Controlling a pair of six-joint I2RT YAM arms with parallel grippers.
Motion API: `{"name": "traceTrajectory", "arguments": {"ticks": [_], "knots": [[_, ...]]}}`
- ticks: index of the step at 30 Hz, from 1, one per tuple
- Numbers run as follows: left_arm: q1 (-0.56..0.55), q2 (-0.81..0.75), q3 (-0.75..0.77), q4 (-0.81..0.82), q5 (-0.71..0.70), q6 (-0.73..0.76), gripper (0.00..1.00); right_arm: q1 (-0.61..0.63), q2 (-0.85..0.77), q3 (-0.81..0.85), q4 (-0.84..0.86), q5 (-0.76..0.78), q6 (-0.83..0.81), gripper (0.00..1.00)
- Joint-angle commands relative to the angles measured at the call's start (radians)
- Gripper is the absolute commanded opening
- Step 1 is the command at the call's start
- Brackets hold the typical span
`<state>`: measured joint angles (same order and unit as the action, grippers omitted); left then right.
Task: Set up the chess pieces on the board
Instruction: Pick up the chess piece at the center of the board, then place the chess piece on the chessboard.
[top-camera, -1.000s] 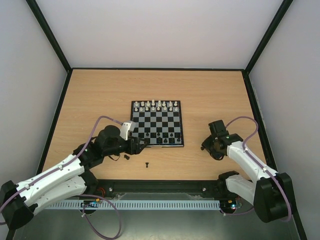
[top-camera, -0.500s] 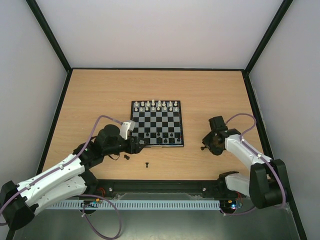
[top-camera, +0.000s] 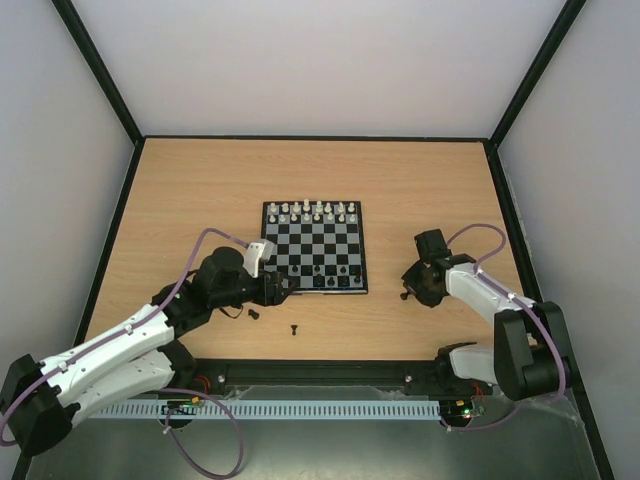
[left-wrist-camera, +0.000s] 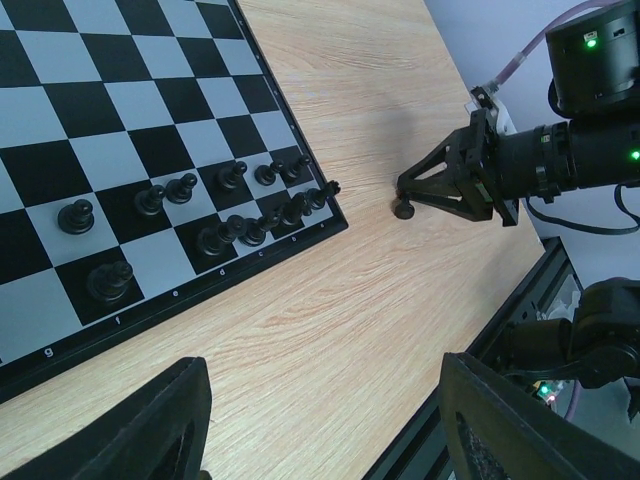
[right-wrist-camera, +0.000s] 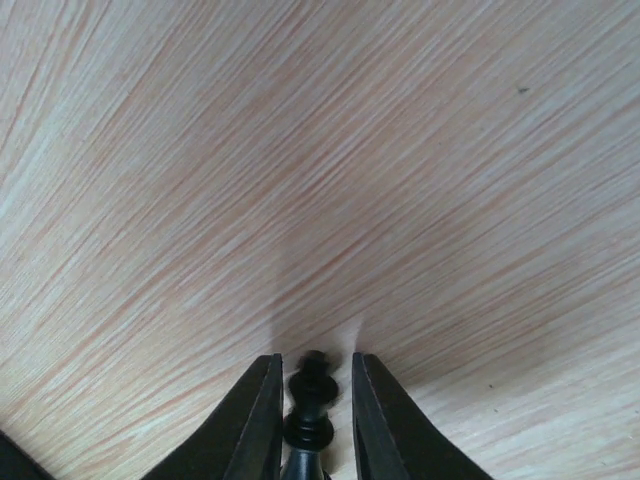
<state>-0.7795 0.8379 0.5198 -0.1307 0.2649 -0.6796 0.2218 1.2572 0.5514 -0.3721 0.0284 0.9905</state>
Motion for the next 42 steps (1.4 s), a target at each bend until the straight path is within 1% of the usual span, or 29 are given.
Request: {"name": "traceTrajectory", "arguments": {"ticks": [1, 3, 6, 9, 14, 17, 20, 23, 31, 36, 42], "knots": [[0.008, 0.006, -0.011, 0.019, 0.017, 0.010, 0.65, -0.005, 0.058, -0.011, 0.009, -0.020, -0.013, 0.16], [0.008, 0.004, -0.012, 0.018, 0.017, 0.010, 0.65, -0.004, 0.071, -0.020, 0.028, -0.035, -0.016, 0.08], [0.009, 0.002, -0.015, 0.021, 0.018, 0.004, 0.65, -0.005, 0.080, -0.033, 0.057, -0.067, -0.020, 0.02], [0.008, 0.004, -0.019, 0.031, 0.021, -0.004, 0.65, -0.004, 0.069, -0.038, 0.071, -0.096, -0.026, 0.01], [0.003, 0.032, -0.021, 0.080, 0.050, -0.022, 0.67, -0.005, -0.009, -0.018, 0.034, -0.130, -0.030, 0.01], [-0.031, 0.070, -0.005, 0.118, 0.036, -0.026, 0.69, -0.005, -0.051, 0.003, 0.007, -0.149, -0.030, 0.02], [-0.096, 0.135, 0.029, 0.155, -0.007, -0.029, 0.72, -0.004, -0.079, 0.019, -0.008, -0.174, -0.033, 0.01], [-0.145, 0.233, 0.076, 0.191, -0.046, -0.043, 0.73, -0.004, -0.109, 0.026, -0.016, -0.214, -0.031, 0.01], [-0.229, 0.471, 0.206, 0.367, -0.054, -0.158, 0.71, -0.005, -0.241, 0.026, -0.022, -0.357, 0.015, 0.02], [-0.273, 0.607, 0.262, 0.519, -0.040, -0.234, 0.71, -0.005, -0.285, 0.042, -0.025, -0.431, 0.034, 0.01], [-0.324, 0.711, 0.333, 0.561, -0.063, -0.236, 0.71, -0.004, -0.289, 0.046, 0.002, -0.506, 0.047, 0.01]]}}
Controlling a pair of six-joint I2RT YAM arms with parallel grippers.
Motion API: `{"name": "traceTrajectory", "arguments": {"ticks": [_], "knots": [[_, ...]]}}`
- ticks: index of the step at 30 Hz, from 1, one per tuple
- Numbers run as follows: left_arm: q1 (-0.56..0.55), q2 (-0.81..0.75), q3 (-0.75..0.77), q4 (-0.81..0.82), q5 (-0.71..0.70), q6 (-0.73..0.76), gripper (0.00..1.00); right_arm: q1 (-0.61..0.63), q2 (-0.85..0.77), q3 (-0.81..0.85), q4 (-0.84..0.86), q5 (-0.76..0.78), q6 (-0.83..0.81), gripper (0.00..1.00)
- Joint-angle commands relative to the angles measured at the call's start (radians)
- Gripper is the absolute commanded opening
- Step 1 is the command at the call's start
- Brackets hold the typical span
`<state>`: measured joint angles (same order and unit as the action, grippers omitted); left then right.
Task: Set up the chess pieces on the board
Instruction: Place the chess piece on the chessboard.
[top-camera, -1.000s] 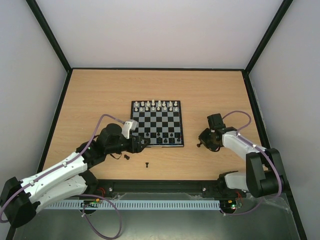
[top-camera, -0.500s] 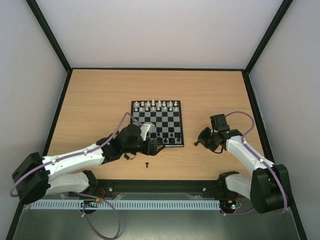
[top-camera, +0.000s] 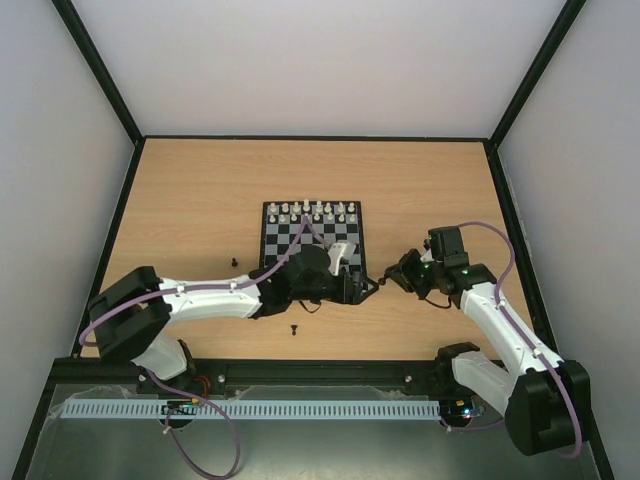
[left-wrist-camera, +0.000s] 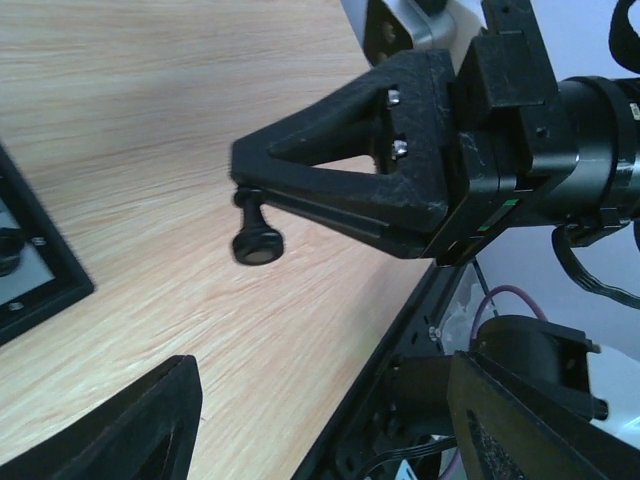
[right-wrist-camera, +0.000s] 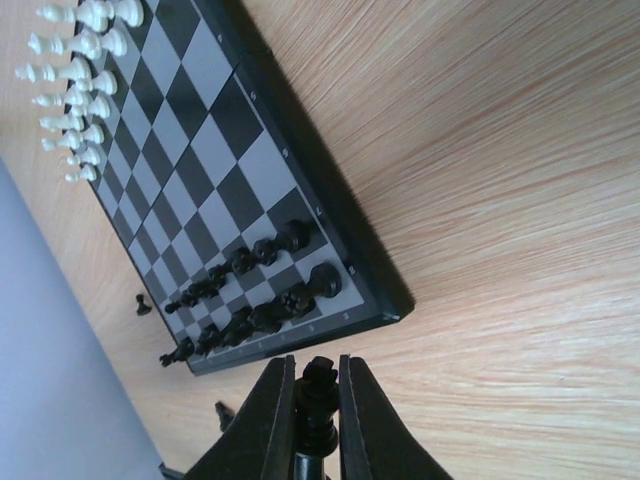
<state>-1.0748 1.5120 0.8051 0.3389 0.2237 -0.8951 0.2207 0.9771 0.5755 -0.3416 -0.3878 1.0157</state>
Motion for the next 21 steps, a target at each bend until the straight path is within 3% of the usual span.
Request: {"name": "traceTrajectory", "arguments": {"ticks": [1, 21], "knots": [[-0.032, 0.047, 0.052, 0.097, -0.026, -0.021, 0.71, -0.003, -0.011, 0.023, -0.025, -0.099, 0.024, 0.01], [-0.044, 0.153, 0.137, 0.049, -0.090, 0.008, 0.67, -0.003, -0.041, 0.031, -0.013, -0.189, 0.030, 0.01]]}}
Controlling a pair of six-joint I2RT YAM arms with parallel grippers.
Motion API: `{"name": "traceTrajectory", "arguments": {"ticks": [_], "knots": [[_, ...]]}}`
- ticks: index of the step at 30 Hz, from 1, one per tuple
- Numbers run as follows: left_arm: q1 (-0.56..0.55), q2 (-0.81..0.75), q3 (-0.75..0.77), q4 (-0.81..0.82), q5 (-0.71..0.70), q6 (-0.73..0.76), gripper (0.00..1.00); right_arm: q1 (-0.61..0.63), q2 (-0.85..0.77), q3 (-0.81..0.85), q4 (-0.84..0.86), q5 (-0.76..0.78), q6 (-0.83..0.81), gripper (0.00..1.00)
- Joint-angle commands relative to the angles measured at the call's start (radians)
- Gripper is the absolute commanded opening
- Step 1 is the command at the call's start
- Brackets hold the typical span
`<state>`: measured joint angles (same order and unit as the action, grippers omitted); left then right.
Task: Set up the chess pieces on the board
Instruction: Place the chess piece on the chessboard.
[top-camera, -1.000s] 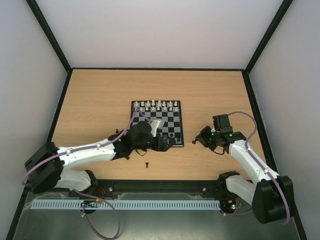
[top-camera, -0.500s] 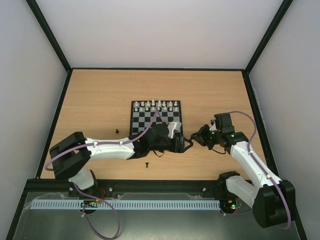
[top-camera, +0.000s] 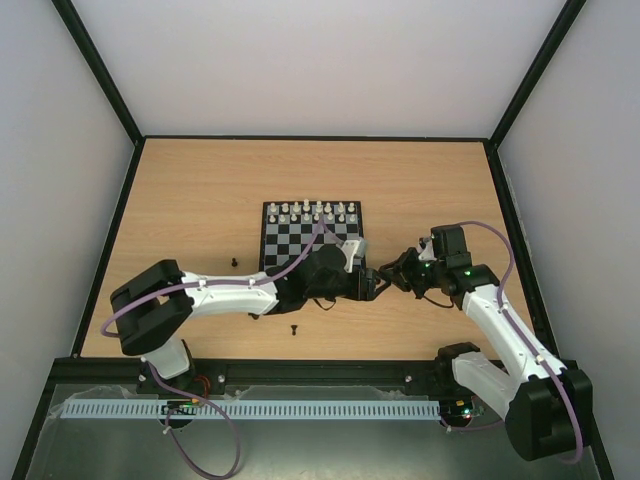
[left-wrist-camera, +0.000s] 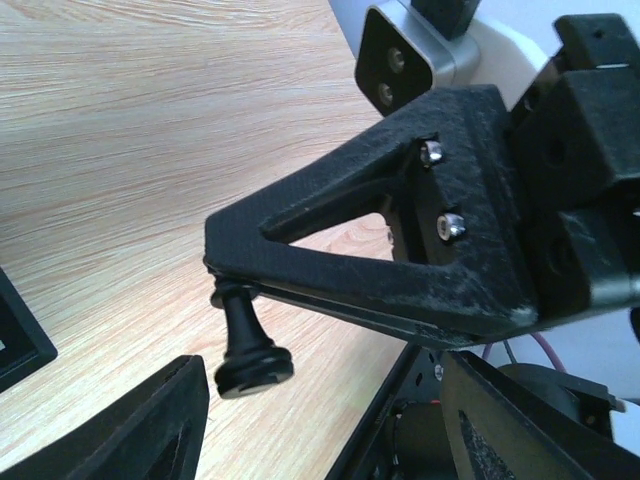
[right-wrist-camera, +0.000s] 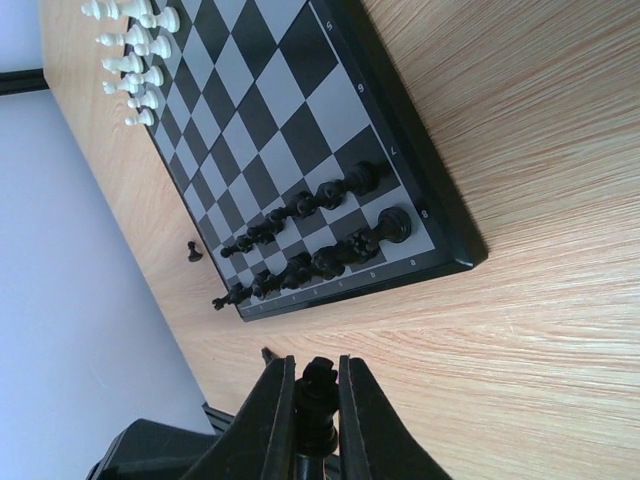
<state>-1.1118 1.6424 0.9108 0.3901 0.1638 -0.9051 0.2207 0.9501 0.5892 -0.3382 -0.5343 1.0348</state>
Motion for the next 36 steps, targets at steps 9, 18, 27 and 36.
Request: {"name": "traceTrajectory", "arguments": {"ticks": [9, 18, 27, 36], "knots": [[-0.007, 0.045, 0.045, -0.020, -0.044, 0.023, 0.51, -0.003, -0.014, 0.002, 0.004, -0.056, 0.022, 0.01], [-0.005, 0.066, 0.062, -0.029, -0.053, 0.023, 0.24, -0.003, -0.013, -0.012, 0.017, -0.062, 0.022, 0.01], [-0.006, 0.049, 0.064, -0.069, -0.076, 0.058, 0.17, -0.004, -0.013, -0.013, 0.014, -0.065, 0.007, 0.13], [-0.011, -0.086, -0.035, -0.087, -0.054, 0.152, 0.17, -0.004, 0.001, 0.048, -0.050, -0.059, -0.120, 0.64]]}}
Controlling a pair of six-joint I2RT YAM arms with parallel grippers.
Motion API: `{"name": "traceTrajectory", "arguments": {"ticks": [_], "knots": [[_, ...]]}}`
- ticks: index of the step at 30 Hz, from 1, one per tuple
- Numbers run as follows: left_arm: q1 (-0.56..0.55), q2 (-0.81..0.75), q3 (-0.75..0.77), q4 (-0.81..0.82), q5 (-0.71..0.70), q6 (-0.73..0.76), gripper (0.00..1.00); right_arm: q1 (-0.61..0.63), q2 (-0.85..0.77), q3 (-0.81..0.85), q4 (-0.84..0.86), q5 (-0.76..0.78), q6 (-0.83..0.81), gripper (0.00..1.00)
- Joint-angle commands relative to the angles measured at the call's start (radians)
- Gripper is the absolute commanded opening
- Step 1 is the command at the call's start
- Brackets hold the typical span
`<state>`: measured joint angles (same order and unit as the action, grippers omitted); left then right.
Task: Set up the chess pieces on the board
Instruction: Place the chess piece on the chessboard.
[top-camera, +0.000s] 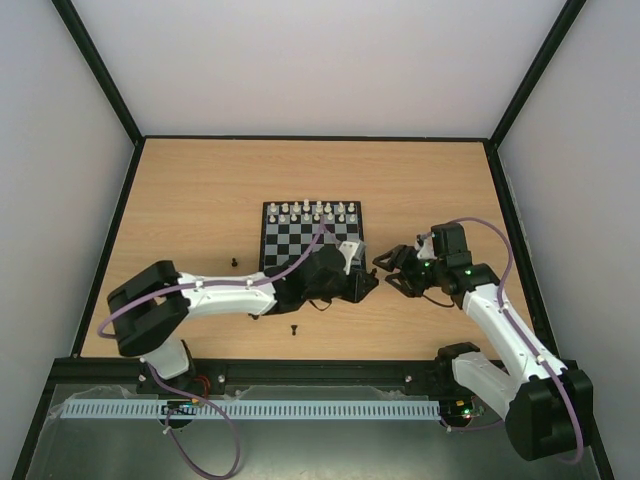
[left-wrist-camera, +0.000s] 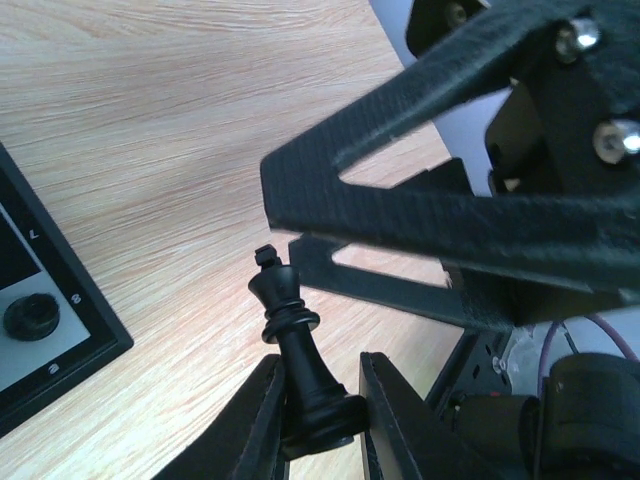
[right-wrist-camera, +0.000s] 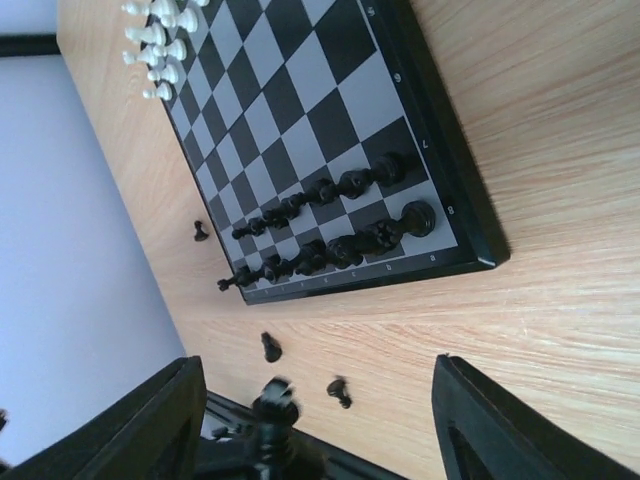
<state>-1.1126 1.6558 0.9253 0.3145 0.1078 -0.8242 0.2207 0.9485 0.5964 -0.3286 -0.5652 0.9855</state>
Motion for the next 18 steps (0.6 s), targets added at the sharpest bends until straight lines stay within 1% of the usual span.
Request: {"name": "traceTrajectory", "arguments": {"ticks": [1, 3, 8, 10, 15, 17, 18], "knots": [[-0.012, -0.127, -0.072, -0.011, 0.008, 0.083, 0.17, -0.004, -0.001, 0.040, -0.063, -0.040, -0.082, 0.67], [-0.018, -0.194, -0.117, -0.017, 0.025, 0.114, 0.17, -0.003, -0.002, 0.042, -0.059, -0.089, -0.106, 0.74], [-0.052, -0.420, -0.246, -0.052, 0.093, 0.193, 0.17, -0.004, -0.033, 0.075, -0.090, -0.238, -0.188, 0.83], [-0.077, -0.514, -0.291, -0.063, 0.131, 0.206, 0.18, -0.003, -0.057, 0.081, -0.091, -0.312, -0.216, 0.83], [-0.116, -0.737, -0.394, -0.093, 0.225, 0.193, 0.19, -0.004, -0.172, 0.051, -0.024, -0.488, -0.227, 0.85], [-0.140, -0.823, -0.435, -0.098, 0.249, 0.183, 0.20, 0.000, -0.213, 0.039, 0.014, -0.562, -0.201, 0.83], [-0.154, -0.865, -0.454, -0.098, 0.261, 0.179, 0.20, 0.014, -0.223, 0.039, 0.018, -0.575, -0.195, 0.81]]}}
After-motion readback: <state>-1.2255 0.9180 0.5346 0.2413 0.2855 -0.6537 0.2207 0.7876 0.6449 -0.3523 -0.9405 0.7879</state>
